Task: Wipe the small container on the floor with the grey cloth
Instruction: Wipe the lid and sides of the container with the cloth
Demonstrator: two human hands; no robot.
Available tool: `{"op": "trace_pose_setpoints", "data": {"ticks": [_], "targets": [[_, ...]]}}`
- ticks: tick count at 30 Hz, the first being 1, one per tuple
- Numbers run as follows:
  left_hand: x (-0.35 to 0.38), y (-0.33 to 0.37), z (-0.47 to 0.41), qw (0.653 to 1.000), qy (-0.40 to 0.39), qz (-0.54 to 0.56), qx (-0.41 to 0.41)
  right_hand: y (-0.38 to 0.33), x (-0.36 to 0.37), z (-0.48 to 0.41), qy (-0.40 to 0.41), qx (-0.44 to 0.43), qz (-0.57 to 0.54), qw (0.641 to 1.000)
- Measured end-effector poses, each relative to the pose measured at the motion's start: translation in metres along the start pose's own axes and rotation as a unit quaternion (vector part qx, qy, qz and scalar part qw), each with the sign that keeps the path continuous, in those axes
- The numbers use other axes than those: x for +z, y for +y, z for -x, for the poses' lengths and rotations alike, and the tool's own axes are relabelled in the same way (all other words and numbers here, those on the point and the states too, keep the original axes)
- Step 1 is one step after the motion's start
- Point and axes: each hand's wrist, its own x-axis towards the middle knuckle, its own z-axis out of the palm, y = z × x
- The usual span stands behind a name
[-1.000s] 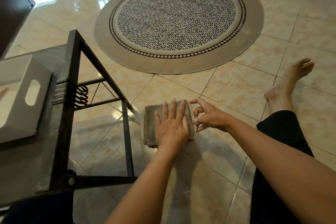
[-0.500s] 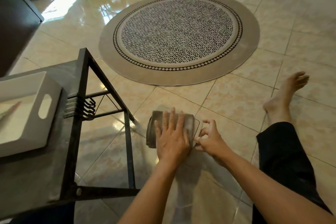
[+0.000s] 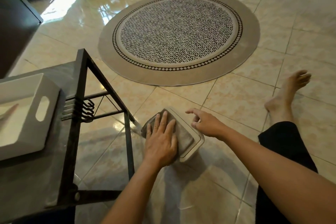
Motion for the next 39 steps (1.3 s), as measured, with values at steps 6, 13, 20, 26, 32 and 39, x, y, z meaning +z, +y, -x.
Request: {"op": "trace_pose_setpoints", "data": {"ticks": [6, 13, 20, 26, 32, 39], "targets": [[0.021, 0.018, -0.001, 0.998, 0.014, -0.051, -0.037, 0.007, 0.012, 0.013, -0.067, 0.007, -0.082, 0.994], [0.014, 0.015, -0.028, 0.998, 0.032, -0.049, -0.039, 0.001, 0.005, 0.008, -0.100, 0.017, -0.138, 0.985], [0.037, 0.032, -0.011, 0.997, 0.026, -0.069, -0.007, 0.007, 0.010, 0.009, -0.083, 0.015, -0.149, 0.985], [0.024, 0.012, -0.016, 0.994, 0.040, -0.047, -0.089, 0.005, 0.015, 0.012, -0.055, 0.010, -0.155, 0.986], [0.044, 0.041, -0.004, 0.996, 0.014, -0.081, -0.025, 0.007, 0.015, 0.014, -0.066, 0.011, -0.168, 0.983], [0.037, 0.032, 0.005, 0.995, -0.001, -0.075, -0.068, 0.006, 0.016, 0.015, -0.059, 0.013, -0.168, 0.984]]}}
